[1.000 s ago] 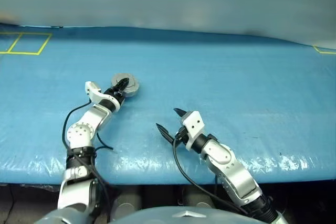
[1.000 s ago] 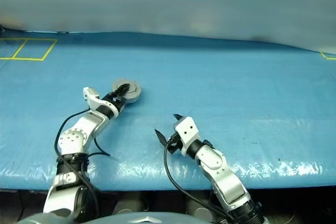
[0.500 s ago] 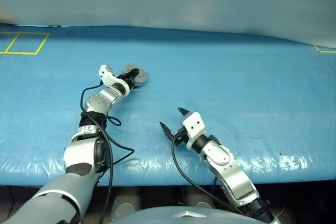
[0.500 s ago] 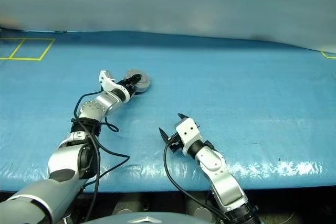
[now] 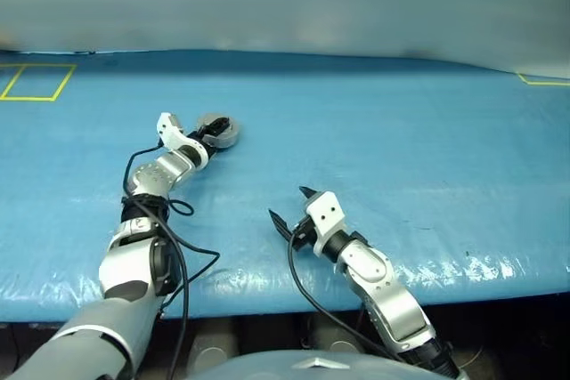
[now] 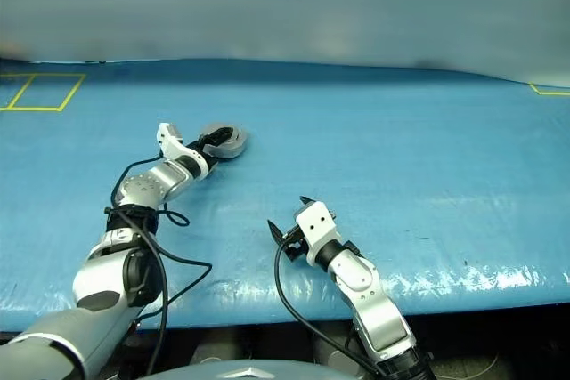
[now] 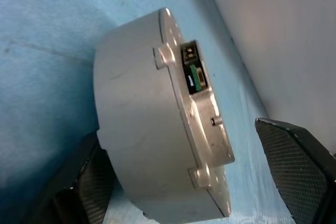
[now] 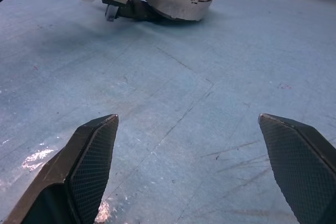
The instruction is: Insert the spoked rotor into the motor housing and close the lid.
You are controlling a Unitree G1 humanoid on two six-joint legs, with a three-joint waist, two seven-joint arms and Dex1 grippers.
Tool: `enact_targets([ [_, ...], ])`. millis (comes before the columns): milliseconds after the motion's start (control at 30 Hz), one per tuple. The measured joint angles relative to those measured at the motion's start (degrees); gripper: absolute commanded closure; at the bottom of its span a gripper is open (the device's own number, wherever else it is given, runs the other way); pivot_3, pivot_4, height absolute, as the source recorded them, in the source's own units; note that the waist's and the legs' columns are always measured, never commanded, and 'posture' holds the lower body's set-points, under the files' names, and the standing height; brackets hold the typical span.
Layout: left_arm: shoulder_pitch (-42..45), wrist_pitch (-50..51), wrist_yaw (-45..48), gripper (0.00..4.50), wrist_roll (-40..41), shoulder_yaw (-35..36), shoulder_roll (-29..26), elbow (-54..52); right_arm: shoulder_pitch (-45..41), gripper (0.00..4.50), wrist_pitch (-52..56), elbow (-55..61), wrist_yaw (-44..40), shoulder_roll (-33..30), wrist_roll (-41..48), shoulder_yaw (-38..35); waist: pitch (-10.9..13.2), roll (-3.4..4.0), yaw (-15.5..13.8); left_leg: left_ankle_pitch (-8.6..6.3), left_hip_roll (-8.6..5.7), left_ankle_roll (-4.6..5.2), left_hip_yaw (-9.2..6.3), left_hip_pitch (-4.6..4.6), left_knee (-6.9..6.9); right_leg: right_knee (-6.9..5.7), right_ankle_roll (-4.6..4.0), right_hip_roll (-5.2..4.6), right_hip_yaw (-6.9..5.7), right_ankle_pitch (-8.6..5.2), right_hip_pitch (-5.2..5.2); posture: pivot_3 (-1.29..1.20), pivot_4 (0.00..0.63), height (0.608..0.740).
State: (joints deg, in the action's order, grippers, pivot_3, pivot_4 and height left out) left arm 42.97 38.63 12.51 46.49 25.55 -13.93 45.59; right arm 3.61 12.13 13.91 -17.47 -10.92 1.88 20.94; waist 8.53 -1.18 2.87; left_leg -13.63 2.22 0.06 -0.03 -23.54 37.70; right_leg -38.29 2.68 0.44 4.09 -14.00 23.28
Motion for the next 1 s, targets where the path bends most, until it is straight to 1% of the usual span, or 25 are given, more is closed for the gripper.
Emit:
enact_targets([
  [133, -7.6, 7.36, -0.42, 0.04, 1.22, 0.42, -1.34, -10.97, -0.17, 0.0, 1.39, 0.03, -1.58, 0.4, 0.73, 0.11, -0.16, 0.05, 0.62, 0.03, -0.01, -0.06, 0.02, 0.28, 0.01, -0.27, 0.24, -0.01, 0.13, -0.19, -0.12, 0.0, 0.15, 0.74],
  [200, -12.37, 11.1, -0.42, 0.04, 2.15, 0.36, -2.04, -17.65, -0.14, 0.0, 2.36, 0.04, -2.33, 0.34, 0.89, 0.1, -0.16, 0.06, 0.86, 0.03, -0.01, -0.06, 0.1, 0.86, -0.11, -0.29, 0.15, -0.05, 0.18, -0.27, -0.57, 0.0, 0.15, 0.74],
  [267, -16.63, 13.67, -0.41, 0.04, 2.78, 0.29, -2.23, -23.43, -0.17, 0.0, 2.71, 0.09, -2.71, 0.4, 1.04, 0.05, -0.23, 0.09, 0.82, 0.03, 0.02, -0.07, 0.09, 1.08, -0.13, -0.3, -0.01, -0.05, 0.15, -0.39, -0.75, 0.0, 0.15, 0.74],
  [333, -22.13, 15.18, 0.2, 0.04, 2.8, -1.88, -3.47, -31.14, -0.09, 0.0, 3.57, 0.11, -3.09, 0.94, 1.78, -0.13, -0.29, 0.12, 0.9, 0.03, 0.09, -0.08, 0.12, 1.11, -0.13, -0.38, -0.15, -0.05, 0.18, -0.47, -0.74, 0.0, 0.15, 0.74],
  [400, -27.1, 14.88, 1.86, 0.04, 1.09, -4.87, -4.98, -38.01, -0.06, 0.0, 4.13, 0.24, -3.24, 1.54, 2.32, -0.57, -0.33, 0.17, 0.9, 0.03, 0.24, -0.09, 0.18, 1.11, -0.14, -0.4, -0.29, -0.05, 0.22, -0.55, -0.69, 0.0, 0.15, 0.74],
  [433, -30.96, 12.9, 3.41, 0.04, -0.92, -7.25, -6.12, -42.74, -0.02, 0.0, 4.72, 0.51, -3.2, 2.04, 2.87, -0.93, -0.34, 0.18, 0.99, 0.02, 0.31, -0.1, 0.27, 1.12, -0.19, -0.41, -0.34, -0.05, 0.33, -0.57, -0.65, 0.0, 0.15, 0.74],
  [500, -36.38, 8.56, 5.53, 0.04, -4.87, -10.91, -7.68, -49.0, -0.04, 0.0, 5.29, 0.92, -3.2, 2.11, 3.15, -1.29, -0.34, 0.18, 0.9, 0.02, 0.34, -0.11, 0.33, 1.11, -0.29, -0.41, -0.4, -0.13, 0.42, -0.61, -0.55, 0.0, 0.15, 0.74],
  [600, -44.67, -0.38, 7.49, 0.04, -11.94, -15.12, -8.69, -56.43, 0.11, 0.0, 5.57, 1.5, -2.96, 2.11, 3.18, -1.86, -0.33, 0.16, 0.67, 0.02, 0.34, -0.11, 0.45, 1.01, -0.42, -0.4, -0.47, -0.2, 0.5, -0.65, -0.36, 0.0, 0.15, 0.74],
  [633, -46.61, -2.54, 7.75, 0.04, -13.74, -15.89, -8.73, -57.7, 0.2, 0.0, 5.55, 1.76, -2.7, 2.12, 3.11, -2.06, -0.31, 0.14, 0.55, 0.02, 0.34, -0.11, 0.46, 0.98, -0.44, -0.39, -0.49, -0.22, 0.51, -0.66, -0.31, 0.0, 0.15, 0.74],
  [733, -52.5, -12.4, 8.61, 0.04, -22.84, -19.97, -10.08, -60.8, 0.2, 0.0, 4.76, 1.77, -1.33, 2.23, 2.57, -3.07, -0.24, 0.03, 0.15, 0.02, 0.34, -0.11, 0.53, 0.75, -0.5, -0.39, -0.54, -0.52, 0.49, -0.69, -0.05, 0.0, 0.15, 0.74],
  [767, -53.9, -16.38, 8.64, 0.04, -26.25, -21.03, -10.28, -61.48, 0.22, 0.0, 4.33, 1.76, -0.9, 2.46, 2.54, -3.72, -0.23, 0.0, -0.15, 0.03, 0.35, -0.1, 0.56, 0.57, -0.5, -0.39, -0.54, -0.52, 0.46, -0.69, 0.16, 0.0, 0.15, 0.74],
  [800, -54.28, -18.21, 8.5, 0.04, -27.66, -21.52, -10.26, -61.7, 0.28, 0.0, 4.19, 1.73, -0.73, 2.64, 2.55, -4.11, -0.22, 0.0, -0.37, 0.03, 0.34, -0.1, 0.58, 0.54, -0.5, -0.39, -0.54, -0.52, 0.45, -0.69, 0.2, 0.0, 0.15, 0.74],
  [867, -55.97, -25.55, 7.87, 0.04, -32.4, -22.45, -9.61, -62.73, 0.55, 0.0, 2.65, 1.48, 0.13, 3.17, 2.55, -4.9, -0.2, -0.04, -0.83, 0.01, 0.32, -0.07, 0.66, 0.49, -0.52, -0.38, -0.54, -0.52, 0.45, -0.69, 0.26, 0.0, 0.15, 0.74],
  [1000, -58.67, -34.3, 6.38, 0.04, -37.25, -24.02, -6.4, -63.35, 1.45, 0.0, 0.27, 0.83, 0.22, 2.62, 1.77, -5.22, -0.17, -0.07, -0.92, -0.11, 0.27, 0.12, 0.89, 0.43, -0.53, -0.29, -0.48, -0.61, 0.47, -0.72, 0.3, 0.0, 0.15, 0.74],
])
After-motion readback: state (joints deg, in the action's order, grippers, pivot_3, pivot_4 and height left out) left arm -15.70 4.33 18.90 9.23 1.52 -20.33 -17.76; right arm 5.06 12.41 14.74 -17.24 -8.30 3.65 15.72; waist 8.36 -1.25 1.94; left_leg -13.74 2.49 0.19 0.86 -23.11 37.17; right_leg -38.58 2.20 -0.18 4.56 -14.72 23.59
